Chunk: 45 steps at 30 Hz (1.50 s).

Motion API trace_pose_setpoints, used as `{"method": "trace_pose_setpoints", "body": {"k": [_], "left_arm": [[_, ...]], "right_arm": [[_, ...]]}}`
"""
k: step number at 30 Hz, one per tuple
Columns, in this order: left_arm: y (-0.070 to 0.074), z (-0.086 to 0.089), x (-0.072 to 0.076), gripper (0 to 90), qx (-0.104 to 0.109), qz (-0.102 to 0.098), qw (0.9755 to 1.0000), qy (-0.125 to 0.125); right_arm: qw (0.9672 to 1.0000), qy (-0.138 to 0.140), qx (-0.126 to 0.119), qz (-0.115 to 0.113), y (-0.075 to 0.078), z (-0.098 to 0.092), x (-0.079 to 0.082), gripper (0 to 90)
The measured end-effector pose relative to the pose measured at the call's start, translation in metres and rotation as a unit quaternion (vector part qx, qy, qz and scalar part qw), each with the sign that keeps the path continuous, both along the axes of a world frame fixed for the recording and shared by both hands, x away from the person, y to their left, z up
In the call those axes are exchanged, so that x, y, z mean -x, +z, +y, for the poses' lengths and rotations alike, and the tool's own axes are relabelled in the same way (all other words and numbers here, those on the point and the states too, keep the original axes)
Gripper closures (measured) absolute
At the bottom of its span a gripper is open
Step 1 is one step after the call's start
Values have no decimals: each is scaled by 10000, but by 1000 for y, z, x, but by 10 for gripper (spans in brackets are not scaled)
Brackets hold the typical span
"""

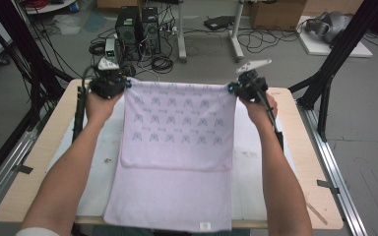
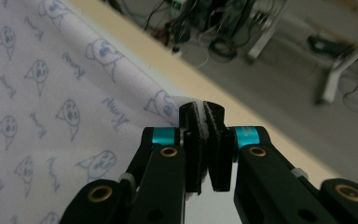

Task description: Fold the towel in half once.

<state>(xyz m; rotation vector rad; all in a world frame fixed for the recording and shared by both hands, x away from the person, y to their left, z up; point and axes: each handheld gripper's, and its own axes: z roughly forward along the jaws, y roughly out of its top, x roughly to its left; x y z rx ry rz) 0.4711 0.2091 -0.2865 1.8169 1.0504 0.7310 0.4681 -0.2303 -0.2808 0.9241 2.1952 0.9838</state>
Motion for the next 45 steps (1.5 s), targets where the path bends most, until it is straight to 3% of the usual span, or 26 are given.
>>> {"method": "trace_pose_setpoints", "body": {"k": [2, 3, 4, 5, 11, 12, 15, 16, 17, 19, 21, 22, 25, 29, 31, 32, 35, 39, 43, 45], "left_arm": [[14, 3, -3, 863, 9, -55, 10000, 26], [14, 3, -4, 784, -11, -14, 9999, 102], [11, 4, -5, 646, -72, 101, 9997, 199], [5, 6, -5, 592, -95, 228, 9995, 180], [-38, 19, 9, 586, -161, 570, 9982, 38], [-47, 21, 13, 585, -172, 630, 9979, 14], [-66, 24, 27, 577, -260, 746, 9968, -133], [-71, 25, 33, 572, -307, 760, 9964, -219], [-77, 25, 38, 571, -297, 763, 9963, -275], [-88, 25, 49, 572, -264, 842, 9953, -392], [-97, 25, 61, 578, -256, 849, 9947, -527], [-100, 25, 64, 579, -335, 984, 9927, -604], [-108, 23, 80, 577, -382, 932, 9922, -736], [-119, 24, 99, 591, -203, 937, 9910, -939], [-124, 24, 105, 649, -130, 1081, 9868, -1195], [-128, 24, 108, 703, -157, 1055, 9854, -1328], [-136, 21, 111, 720, -209, 1174, 9832, -1378], [-142, 17, 106, 695, -242, 1245, 9806, -1493], [-153, 10, 104, 652, -509, 1544, 9742, -1565], [-153, 9, 104, 690, -559, 1469, 9758, -1523]], "right_arm": [[9997, -4, -254, -70, 21, -3, -7, 839], [9993, 3, -377, 14, 22, -3, -9, 737], [9989, -53, -441, 152, 20, -2, -13, 598], [9986, -120, -430, 295, 14, -2, -16, 553], [9968, 40, -286, 745, -45, -2, -5, 493], [9959, 22, -280, 865, -50, -2, -2, 489], [9952, 166, -296, 917, -68, -3, 12, 484], [9936, 200, -205, 1092, -70, -3, 14, 468], [9924, 291, -266, 1169, -73, -3, 19, 482], [9927, 438, -332, 1075, -79, -2, 31, 503], [9902, 600, -409, 1195, -85, 0, 41, 529], [9899, 697, -371, 1181, -88, 1, 47, 539], [9900, 811, -316, 1114, -98, 2, 64, 542], [9873, 961, -391, 1204, -114, -1, 78, 599], [9851, 1010, -418, 1325, -124, -2, 83, 620], [9852, 1015, -450, 1308, -128, -2, 86, 631], [9837, 1072, -483, 1358, -140, -1, 93, 646], [9806, 1116, -263, 1590, -149, 5, 92, 645], [9799, 1100, -140, 1659, -155, 9, 90, 685], [9803, 1120, -101, 1624, -155, 9, 90, 758]]}}
